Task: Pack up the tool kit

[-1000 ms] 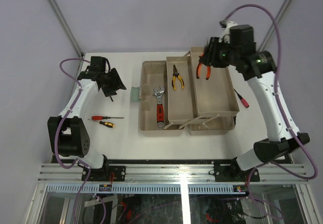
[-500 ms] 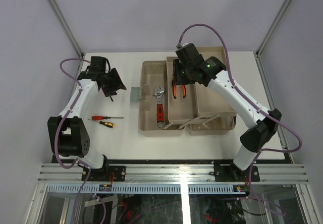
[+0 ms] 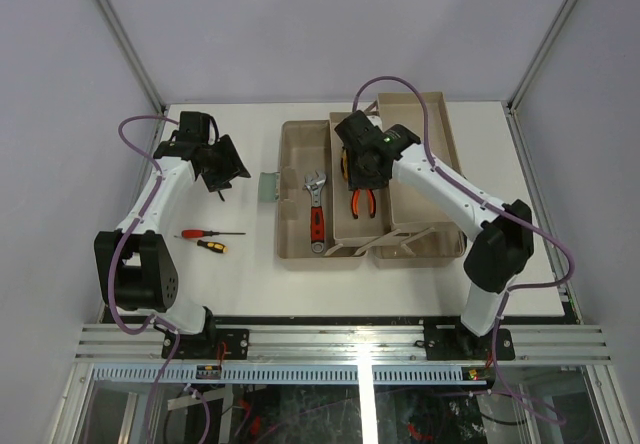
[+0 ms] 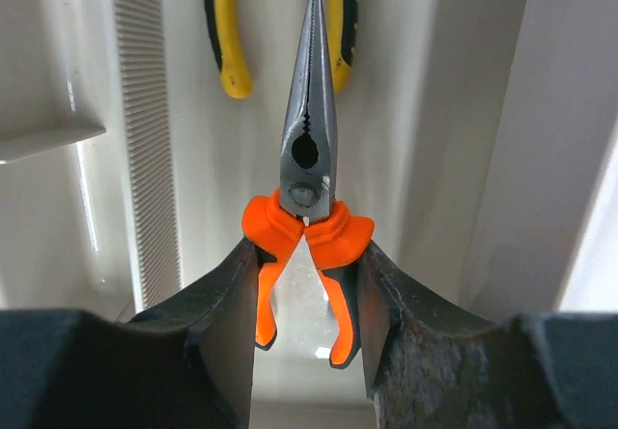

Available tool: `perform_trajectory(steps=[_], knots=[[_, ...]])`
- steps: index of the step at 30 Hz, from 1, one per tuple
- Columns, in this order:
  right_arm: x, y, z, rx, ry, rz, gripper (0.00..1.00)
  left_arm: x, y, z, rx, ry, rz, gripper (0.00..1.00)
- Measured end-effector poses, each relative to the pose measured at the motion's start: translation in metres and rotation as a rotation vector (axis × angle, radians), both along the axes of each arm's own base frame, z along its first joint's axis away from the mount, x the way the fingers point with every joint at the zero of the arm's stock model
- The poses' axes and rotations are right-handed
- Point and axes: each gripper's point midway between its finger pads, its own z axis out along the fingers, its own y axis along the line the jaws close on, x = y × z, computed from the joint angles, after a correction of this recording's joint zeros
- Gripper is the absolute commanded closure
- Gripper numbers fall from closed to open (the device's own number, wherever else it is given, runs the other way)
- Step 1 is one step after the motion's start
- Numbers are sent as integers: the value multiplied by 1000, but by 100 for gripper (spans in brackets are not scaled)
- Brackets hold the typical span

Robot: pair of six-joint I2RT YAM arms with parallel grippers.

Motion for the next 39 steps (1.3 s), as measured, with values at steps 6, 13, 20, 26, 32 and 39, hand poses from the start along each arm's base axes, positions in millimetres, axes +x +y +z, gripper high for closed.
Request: perform_trajectory(steps=[6,13,20,26,32,39], knots=[[-4,-10,-13,-55,43,-53,100,0,0,0,0,0,0,45],[-5,-13,-17,-67,53,-103,94,0,0,0,0,0,0,45],[-4,-14,-19,-82,68,-129,74,0,0,0,0,0,0,45],[-5,-15,-20,-88,79,-139,54,0,0,0,0,0,0,45],[-6,-14,-20,-88,83,-128,46,0,0,0,0,0,0,45],[-3,-8,-18,-77,69,-89,37,0,0,0,0,0,0,45]])
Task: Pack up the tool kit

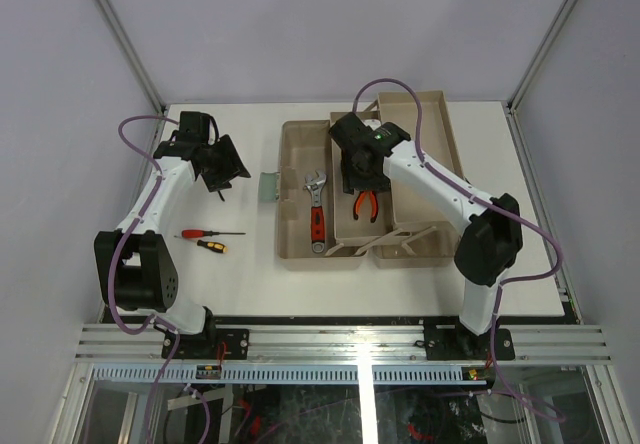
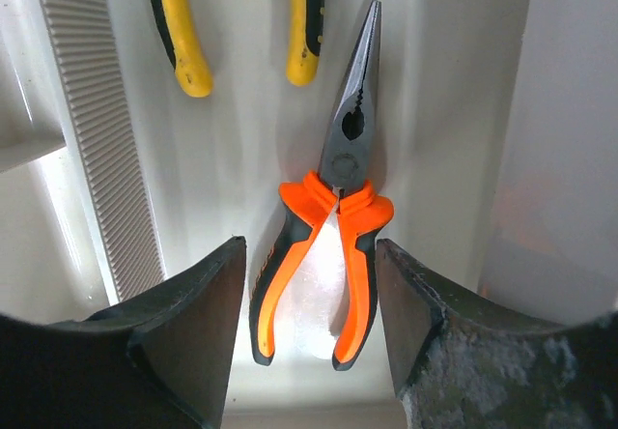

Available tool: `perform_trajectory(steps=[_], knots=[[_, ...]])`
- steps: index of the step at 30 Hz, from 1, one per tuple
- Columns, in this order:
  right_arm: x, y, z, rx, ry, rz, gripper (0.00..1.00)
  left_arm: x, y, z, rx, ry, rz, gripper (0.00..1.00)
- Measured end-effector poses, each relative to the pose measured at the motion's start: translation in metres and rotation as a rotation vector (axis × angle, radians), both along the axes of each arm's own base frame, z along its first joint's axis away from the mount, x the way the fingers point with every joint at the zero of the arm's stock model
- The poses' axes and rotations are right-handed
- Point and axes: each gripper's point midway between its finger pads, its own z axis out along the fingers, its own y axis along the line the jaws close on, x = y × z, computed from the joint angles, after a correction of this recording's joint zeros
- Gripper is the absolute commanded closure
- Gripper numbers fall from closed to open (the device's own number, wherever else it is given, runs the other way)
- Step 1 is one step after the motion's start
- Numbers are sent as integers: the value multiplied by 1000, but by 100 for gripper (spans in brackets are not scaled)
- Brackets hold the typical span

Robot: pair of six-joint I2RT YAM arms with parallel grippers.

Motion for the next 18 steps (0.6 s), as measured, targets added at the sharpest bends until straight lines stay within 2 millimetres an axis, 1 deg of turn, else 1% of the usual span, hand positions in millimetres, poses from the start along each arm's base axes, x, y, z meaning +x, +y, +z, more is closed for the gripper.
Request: perform_trajectory(steps=[6,8,10,12,15,18], knots=[[3,3,3,11,-16,21,35,0,0,0,1,0,0,44],[7,8,10,40,-49,35,33,0,1,0,3,0,1,43],[11,12,23,84,-101,51,32,3,6,2,12,-6,15,43],[13,15,46,138,-171,70,28,10,15,8,16,-16,40,43],[16,17,93,222,-298,97,25,32,42,19,27,-49,103,43],[18,17,137,288,-413,122,21,49,64,20,54,-57,148,41]])
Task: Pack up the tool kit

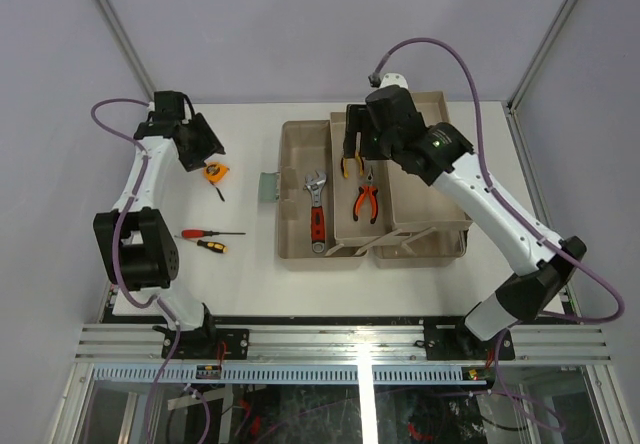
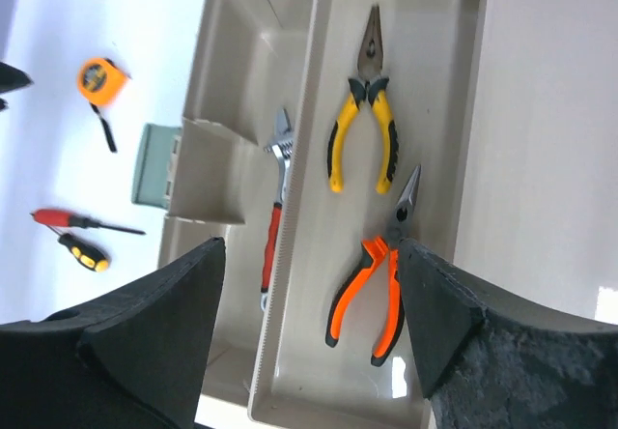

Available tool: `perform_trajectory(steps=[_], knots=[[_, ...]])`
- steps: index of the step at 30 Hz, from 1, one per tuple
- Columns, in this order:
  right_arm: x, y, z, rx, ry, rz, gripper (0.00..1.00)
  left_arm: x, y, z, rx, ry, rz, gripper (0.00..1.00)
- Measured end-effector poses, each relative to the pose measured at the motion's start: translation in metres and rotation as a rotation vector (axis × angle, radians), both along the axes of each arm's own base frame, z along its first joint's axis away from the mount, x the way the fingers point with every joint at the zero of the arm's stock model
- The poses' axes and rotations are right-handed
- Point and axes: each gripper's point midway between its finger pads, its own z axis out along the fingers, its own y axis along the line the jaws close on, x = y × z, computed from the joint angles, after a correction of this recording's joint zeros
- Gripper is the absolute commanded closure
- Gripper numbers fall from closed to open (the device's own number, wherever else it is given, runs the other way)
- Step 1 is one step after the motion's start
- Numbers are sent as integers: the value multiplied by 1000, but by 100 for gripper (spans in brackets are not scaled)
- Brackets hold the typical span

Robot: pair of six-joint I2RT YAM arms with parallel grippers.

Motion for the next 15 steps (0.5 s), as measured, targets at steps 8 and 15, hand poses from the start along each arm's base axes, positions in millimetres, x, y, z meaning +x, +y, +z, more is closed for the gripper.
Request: perform_trajectory(steps=[8,15], knots=[[-2,-6,28,23,-92,22,11,22,22,-26,111,40,-36,22],[-9,-15,12,-16,-74,19,9,48,36,-56,179,79,-120,13]])
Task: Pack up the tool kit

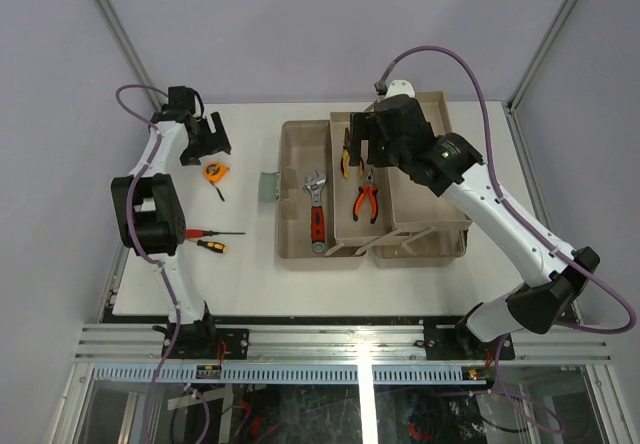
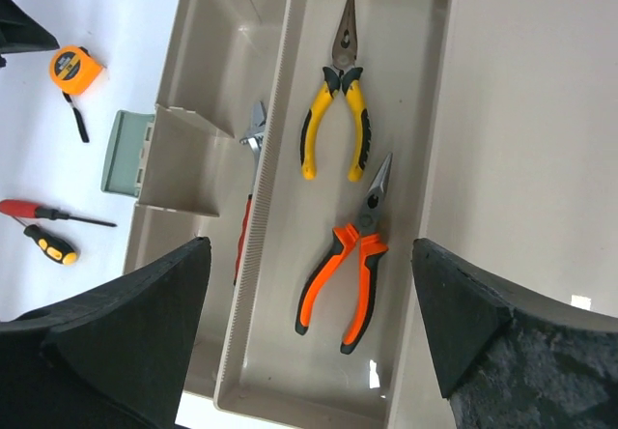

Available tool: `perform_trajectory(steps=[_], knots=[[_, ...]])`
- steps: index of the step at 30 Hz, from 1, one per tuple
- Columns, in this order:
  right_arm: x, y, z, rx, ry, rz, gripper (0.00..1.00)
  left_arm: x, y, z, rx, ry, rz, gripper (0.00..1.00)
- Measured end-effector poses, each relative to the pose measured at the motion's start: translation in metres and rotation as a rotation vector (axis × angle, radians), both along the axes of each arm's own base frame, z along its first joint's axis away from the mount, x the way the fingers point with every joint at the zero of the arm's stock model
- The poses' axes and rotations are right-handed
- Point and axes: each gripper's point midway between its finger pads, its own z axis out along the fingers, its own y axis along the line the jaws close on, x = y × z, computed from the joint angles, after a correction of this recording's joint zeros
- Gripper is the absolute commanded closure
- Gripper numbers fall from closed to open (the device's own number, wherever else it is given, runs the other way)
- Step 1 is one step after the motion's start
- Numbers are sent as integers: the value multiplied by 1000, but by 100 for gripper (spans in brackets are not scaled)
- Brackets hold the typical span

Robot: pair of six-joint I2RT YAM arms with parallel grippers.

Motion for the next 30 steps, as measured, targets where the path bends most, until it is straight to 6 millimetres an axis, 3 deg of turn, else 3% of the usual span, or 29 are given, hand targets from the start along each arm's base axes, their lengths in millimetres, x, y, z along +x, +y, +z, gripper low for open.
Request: perform_trajectory(steps=[7,9,11,18,26,30], knots=[[-6,-7,-5,-10,3,-9,9,25,14,-30,29,48,8,12],[-7,-9,-8,-15,9,-9,9,29,17,-36,23,58,43,5],[-8,-9,-10,-18,13,-10,9,28,18,-43,10,78,82,0],[-11,-13,-16,-27,28,-22,9,23,16,-60,-45,122,193,0],[-15,-18,-19,-27,46,-49,9,18,18,-96,-100,199,302,0],[-17,-21,-22,-33,62,-59,9,23,29,-93,-124,188,366,0]])
